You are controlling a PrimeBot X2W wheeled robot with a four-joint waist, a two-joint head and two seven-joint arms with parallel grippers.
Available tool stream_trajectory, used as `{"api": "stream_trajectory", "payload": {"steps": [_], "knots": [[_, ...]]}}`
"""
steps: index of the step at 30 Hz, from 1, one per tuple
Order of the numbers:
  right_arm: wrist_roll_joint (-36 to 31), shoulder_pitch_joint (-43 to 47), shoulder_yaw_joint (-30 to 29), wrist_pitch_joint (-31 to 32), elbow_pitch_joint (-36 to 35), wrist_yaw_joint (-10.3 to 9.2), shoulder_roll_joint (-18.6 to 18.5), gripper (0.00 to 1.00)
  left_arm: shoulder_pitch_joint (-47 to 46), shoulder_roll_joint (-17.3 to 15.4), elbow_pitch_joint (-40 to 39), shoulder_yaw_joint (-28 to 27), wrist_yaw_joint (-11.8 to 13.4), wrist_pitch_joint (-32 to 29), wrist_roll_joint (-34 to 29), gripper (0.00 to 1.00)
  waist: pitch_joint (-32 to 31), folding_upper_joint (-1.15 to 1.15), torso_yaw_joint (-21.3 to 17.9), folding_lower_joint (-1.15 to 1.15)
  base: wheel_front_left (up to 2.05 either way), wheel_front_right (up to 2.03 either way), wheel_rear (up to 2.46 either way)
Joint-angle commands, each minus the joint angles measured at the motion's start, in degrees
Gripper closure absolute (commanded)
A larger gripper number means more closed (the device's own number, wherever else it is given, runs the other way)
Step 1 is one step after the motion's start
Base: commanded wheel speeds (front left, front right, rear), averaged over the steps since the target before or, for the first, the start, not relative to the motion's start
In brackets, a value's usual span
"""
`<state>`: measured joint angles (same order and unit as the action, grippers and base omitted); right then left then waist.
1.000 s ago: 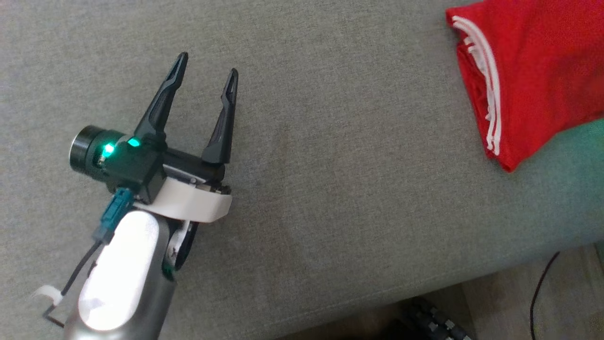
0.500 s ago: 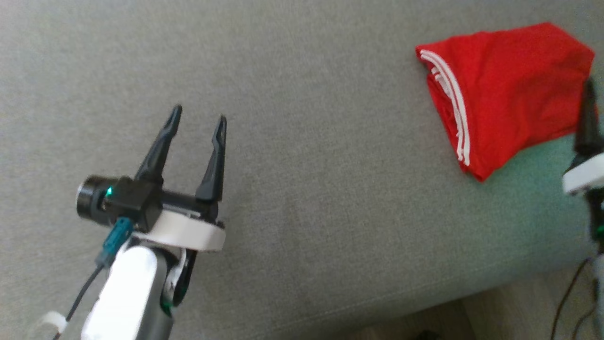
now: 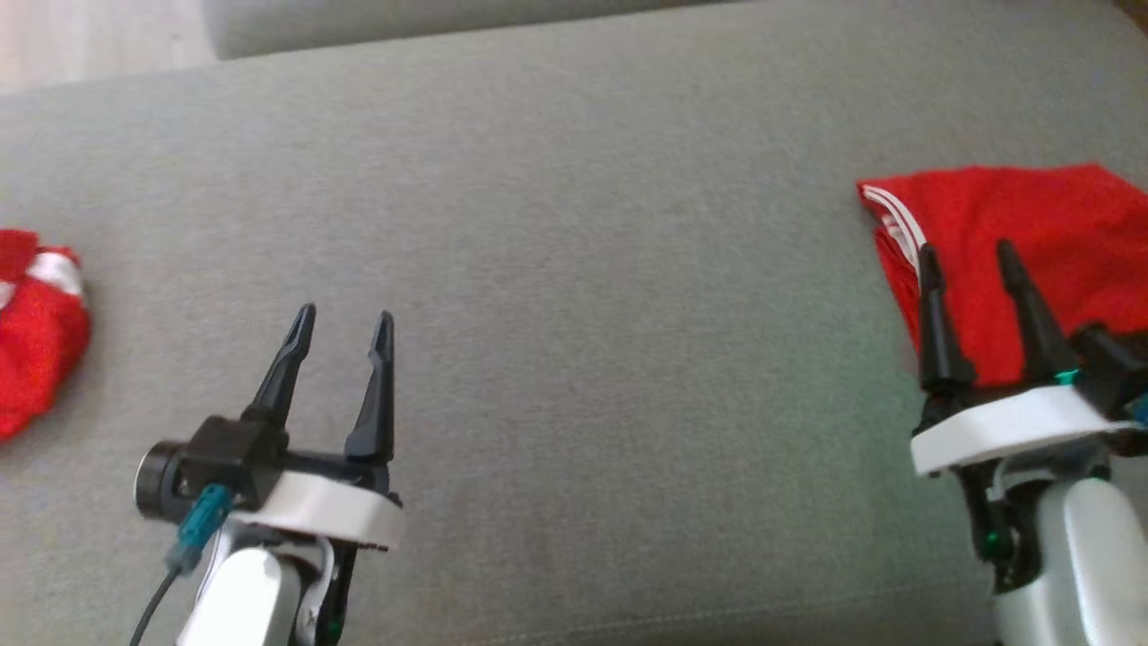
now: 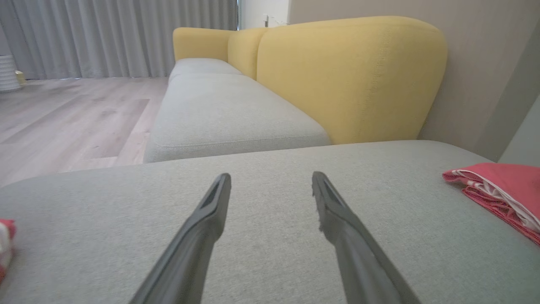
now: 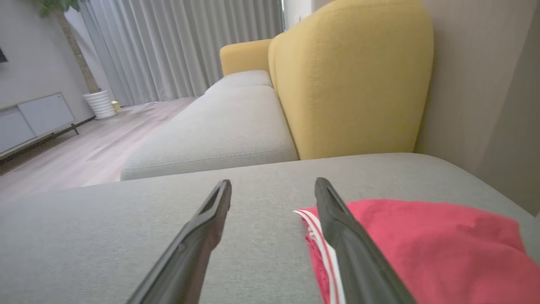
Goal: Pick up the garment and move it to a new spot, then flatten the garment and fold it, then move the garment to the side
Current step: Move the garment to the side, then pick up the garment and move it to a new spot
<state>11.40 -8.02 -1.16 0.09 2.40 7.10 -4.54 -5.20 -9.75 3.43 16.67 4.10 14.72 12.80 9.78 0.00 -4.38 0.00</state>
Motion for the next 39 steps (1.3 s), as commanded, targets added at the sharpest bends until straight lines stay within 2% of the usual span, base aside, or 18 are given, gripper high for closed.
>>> {"api": "stream_trajectory", "payload": {"steps": [1,8,14,22,39], "knots": [[-0.4,0.0,1.7,0.3,-2.3,0.39,0.0,0.0,-0.9,-1.1,-1.7,-2.4,0.3,0.3,0.4,0.0,-2.0,0.0,2.1,0.0,0.0,0.0,0.0],[-1.6,4.4,3.1,0.4,-3.6,0.39,1.0,0.0,2.2,-1.7,-1.5,-2.8,1.4,-0.1,0.8,0.0,-5.0,0.0,5.4,0.0,0.0,0.0,0.0],[-2.2,8.1,2.8,1.0,-4.5,0.39,1.4,0.0,4.7,-2.0,-1.6,-3.2,2.7,-0.5,1.0,0.0,-7.6,0.0,6.7,0.0,0.0,0.0,0.0],[-2.8,11.6,2.7,2.0,-6.0,0.39,1.6,0.0,7.7,-2.7,-1.8,-3.4,3.8,-1.1,1.3,0.0,-10.3,0.0,6.9,0.0,0.0,0.0,0.0],[-2.8,13.6,1.8,2.5,-7.5,0.39,1.7,0.0,8.6,-3.7,-2.0,-2.7,4.3,-1.7,1.4,0.0,-10.9,0.0,7.0,0.0,0.0,0.0,0.0]]}}
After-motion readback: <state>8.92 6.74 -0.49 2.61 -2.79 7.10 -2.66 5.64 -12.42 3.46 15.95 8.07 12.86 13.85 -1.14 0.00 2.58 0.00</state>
